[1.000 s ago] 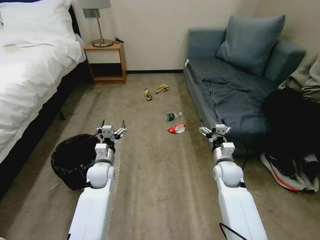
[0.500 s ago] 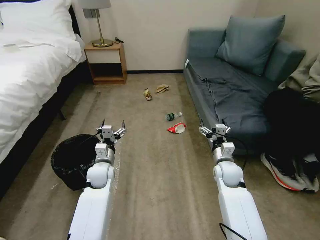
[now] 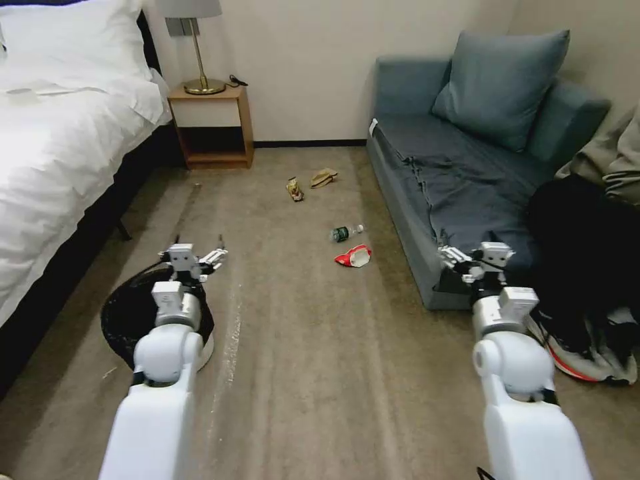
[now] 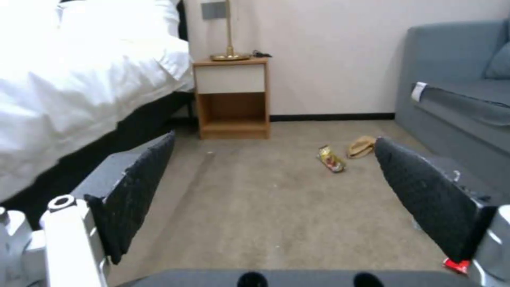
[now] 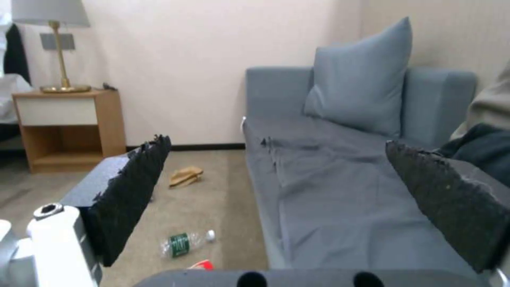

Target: Pick up the trash bin, then pick up the garbage on the floor and place it into the trash bin.

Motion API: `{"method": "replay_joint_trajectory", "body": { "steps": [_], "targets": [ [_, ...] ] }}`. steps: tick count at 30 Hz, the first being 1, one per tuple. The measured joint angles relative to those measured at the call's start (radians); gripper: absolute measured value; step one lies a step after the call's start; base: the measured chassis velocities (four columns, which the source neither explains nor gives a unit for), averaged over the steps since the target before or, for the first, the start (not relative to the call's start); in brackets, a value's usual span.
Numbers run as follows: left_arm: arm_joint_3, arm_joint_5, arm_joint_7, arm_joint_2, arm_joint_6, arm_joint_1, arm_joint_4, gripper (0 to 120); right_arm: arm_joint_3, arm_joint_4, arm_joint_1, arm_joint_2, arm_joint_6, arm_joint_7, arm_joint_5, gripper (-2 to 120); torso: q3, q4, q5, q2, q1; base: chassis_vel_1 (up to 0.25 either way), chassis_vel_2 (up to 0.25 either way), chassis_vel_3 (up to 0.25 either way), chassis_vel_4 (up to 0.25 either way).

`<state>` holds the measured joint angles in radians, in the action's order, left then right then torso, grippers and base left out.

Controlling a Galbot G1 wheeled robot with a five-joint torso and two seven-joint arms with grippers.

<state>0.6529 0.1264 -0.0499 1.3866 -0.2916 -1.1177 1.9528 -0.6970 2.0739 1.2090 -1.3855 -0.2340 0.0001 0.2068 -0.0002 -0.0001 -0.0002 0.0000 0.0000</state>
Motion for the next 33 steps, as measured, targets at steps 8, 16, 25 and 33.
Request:
{"method": "replay_joint_trajectory", "body": {
  "steps": [8, 16, 25, 33],
  "targets": [
    [0.060, 0.073, -0.033, -0.066, -0.169, -0.066, 0.199, 100, -0.046, 0.117, 0.101, 0.036, -0.018, -0.065, 0.103, 100, 0.000, 0.0000, 0.0012, 0.000, 0.000, 0.000, 0.000, 0.000, 0.000],
    [0.073, 0.089, -0.040, -0.080, -0.207, -0.080, 0.244, 100, -0.046, 0.060, 0.147, 0.028, 0.050, -0.122, 0.100, 100, 0.000, -0.0001, 0.0002, 0.000, 0.000, 0.000, 0.000, 0.000, 0.000],
    [0.258, 0.237, -0.215, 0.028, -0.228, -0.206, 0.199, 100, -0.038, 0.035, 0.136, 0.030, 0.076, -0.144, 0.097, 100, 0.000, 0.0003, -0.0001, 0.000, 0.000, 0.000, 0.000, 0.000, 0.000],
    [0.336, 0.300, -0.291, 0.077, -0.233, -0.259, 0.172, 100, -0.013, 0.035, 0.125, 0.027, 0.076, -0.148, 0.075, 100, 0.000, -0.0001, 0.0000, 0.000, 0.000, 0.000, 0.000, 0.000, 0.000]
  ]
}}
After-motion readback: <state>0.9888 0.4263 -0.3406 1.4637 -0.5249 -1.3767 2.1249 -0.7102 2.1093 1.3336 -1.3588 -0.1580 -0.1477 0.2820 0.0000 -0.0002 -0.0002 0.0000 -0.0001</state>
